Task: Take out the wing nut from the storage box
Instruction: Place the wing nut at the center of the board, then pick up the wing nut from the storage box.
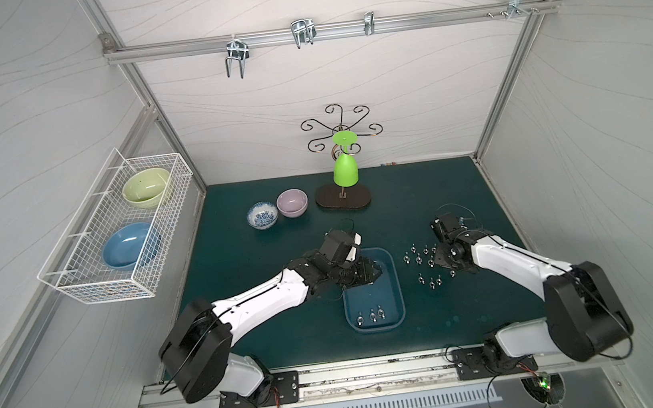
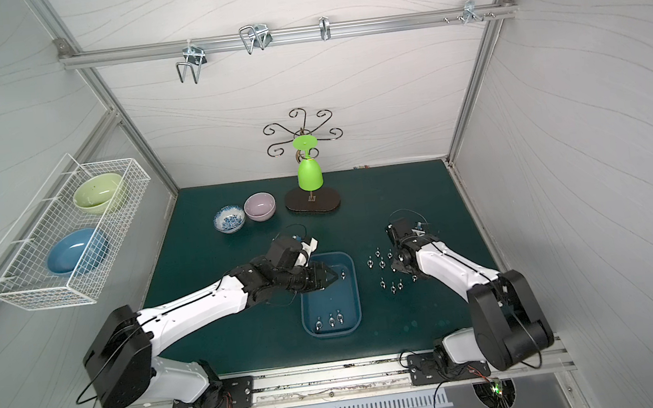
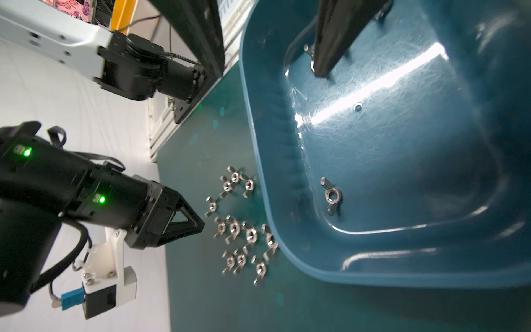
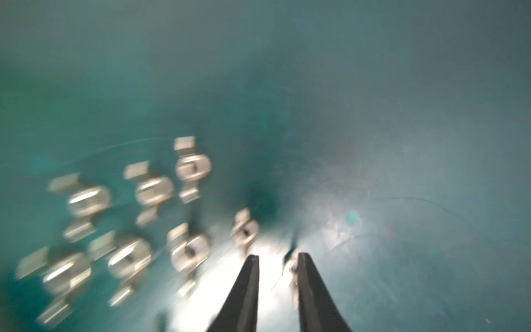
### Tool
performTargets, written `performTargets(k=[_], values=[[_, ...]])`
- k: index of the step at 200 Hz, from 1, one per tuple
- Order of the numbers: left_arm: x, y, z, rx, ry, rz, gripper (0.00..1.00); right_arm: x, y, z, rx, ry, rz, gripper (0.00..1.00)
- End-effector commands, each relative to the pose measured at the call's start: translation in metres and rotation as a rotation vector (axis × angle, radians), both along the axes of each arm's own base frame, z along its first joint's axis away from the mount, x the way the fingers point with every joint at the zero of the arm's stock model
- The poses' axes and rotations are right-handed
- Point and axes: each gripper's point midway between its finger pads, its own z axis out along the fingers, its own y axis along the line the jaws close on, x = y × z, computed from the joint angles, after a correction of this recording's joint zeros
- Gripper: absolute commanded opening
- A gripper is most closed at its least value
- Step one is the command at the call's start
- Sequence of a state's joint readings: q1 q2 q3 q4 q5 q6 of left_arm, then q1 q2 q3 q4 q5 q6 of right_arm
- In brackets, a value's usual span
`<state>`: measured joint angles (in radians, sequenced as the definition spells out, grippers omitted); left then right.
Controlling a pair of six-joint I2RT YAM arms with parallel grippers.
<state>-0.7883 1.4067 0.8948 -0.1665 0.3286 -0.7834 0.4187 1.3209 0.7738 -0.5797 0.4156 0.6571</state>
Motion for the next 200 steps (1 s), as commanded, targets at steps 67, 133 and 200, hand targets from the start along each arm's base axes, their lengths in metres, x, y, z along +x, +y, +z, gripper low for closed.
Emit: performTargets(k=[67,133,200], values=[[0.025,0.112,-0.016,0.018,0.026,0.314,0.55,-0.014,0.187,0.045,-0.067,-0.105,0.467,0.30],[0.022,0.113,-0.022,0.028,0.047,0.314,0.55,0.009,0.206,-0.009,-0.075,-0.007,0.458,0.30],[0.025,0.110,-0.025,0.030,0.054,0.301,0.54,0.017,0.210,-0.037,-0.080,0.037,0.466,0.30]])
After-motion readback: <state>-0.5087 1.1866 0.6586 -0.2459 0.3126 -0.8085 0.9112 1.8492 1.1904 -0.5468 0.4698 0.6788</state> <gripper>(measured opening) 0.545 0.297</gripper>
